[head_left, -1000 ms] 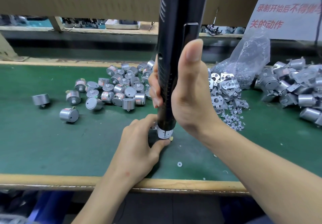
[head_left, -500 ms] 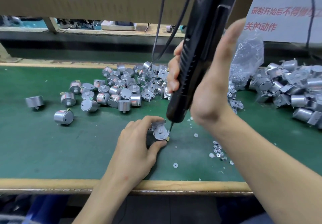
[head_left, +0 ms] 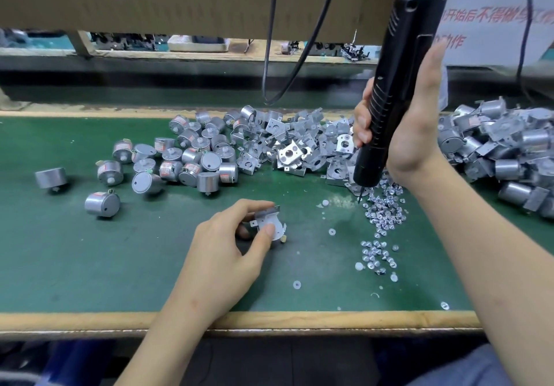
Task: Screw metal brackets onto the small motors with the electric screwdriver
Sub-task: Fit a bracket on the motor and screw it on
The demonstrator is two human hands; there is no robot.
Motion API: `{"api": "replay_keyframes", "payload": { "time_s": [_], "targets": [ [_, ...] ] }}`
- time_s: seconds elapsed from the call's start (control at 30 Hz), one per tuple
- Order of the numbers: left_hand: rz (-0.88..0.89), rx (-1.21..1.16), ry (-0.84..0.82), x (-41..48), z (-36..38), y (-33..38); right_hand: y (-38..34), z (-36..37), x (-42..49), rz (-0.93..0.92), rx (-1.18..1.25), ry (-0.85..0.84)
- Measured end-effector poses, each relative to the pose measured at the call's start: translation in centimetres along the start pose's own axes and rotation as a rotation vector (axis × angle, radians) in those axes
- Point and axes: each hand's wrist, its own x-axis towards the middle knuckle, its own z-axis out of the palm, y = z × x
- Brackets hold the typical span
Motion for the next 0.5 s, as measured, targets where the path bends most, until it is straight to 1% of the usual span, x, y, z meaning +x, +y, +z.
{"api": "replay_keyframes", "payload": {
  "time_s": [0.5],
  "targets": [
    [0.007,0.003,-0.019,-0.08,-0.24,0.27,0.57,-0.66,0.11,0.046,-0.047,0.0]
  ]
}}
